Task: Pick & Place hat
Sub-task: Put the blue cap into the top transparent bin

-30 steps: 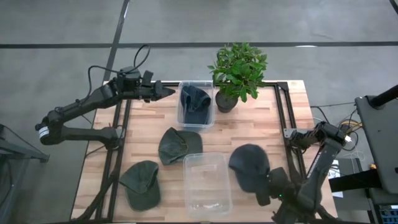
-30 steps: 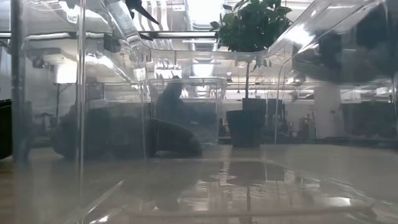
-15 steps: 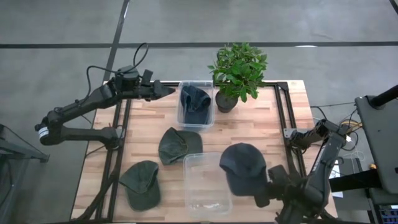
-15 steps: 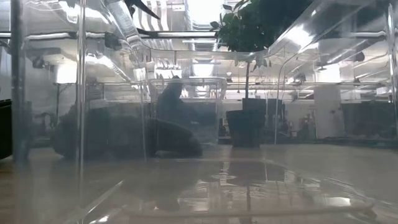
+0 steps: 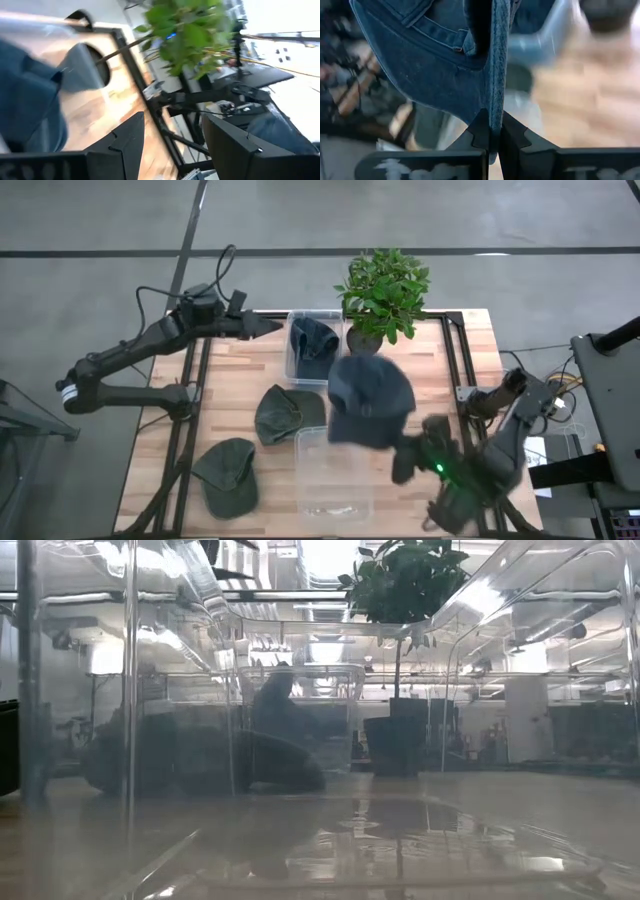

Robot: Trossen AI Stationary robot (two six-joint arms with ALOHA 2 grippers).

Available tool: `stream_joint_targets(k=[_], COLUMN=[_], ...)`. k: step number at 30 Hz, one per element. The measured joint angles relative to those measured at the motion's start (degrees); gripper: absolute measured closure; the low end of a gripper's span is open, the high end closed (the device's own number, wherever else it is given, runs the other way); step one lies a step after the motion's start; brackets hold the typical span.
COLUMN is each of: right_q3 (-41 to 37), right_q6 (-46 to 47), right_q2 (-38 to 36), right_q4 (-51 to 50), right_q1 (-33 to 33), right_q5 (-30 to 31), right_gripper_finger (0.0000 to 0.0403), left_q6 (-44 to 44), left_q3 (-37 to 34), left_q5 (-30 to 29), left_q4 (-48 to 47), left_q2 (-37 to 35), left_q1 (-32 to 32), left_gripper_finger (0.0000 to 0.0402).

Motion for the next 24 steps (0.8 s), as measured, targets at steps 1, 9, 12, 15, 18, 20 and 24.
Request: stream_joint_targets(k=[1,9,12,15,18,20,24], right_q3=[0.95,8.03,9.69,10.19,10.01,9.77,9.66], right_q6=[-2.42,-22.44,-34.21,-46.89,-56.00,-59.47,-61.12], right_q2=[0.00,0.01,0.02,0.02,0.02,0.02,0.39], right_q4=[0.09,3.38,10.73,20.57,28.53,31.40,32.34], right_q1=[-1.52,-14.80,-19.72,-24.77,-29.77,-32.53,-36.12], right_q5=[1.88,6.27,6.30,4.94,0.91,-1.86,-5.88], right_gripper_finger=[0.0392,0.0392,0.0392,0.0391,0.0391,0.0391,0.0391], left_q6=[0.70,4.31,5.16,5.87,6.82,7.43,10.87], left_q3=[0.02,0.09,0.09,0.09,0.09,0.09,0.09], left_q5=[0.35,1.24,1.24,1.21,1.19,1.20,1.17], left_q4=[1.01,4.95,5.21,5.15,5.15,5.05,4.91], left_q2=[-0.15,-2.40,-3.15,-3.76,-4.40,-4.86,-6.47], left_q1=[0.01,-0.29,-0.44,-0.55,-0.66,-0.66,-0.66], left_gripper_finger=[0.0207,0.0207,0.0207,0.0207,0.0207,0.0207,0.0207])
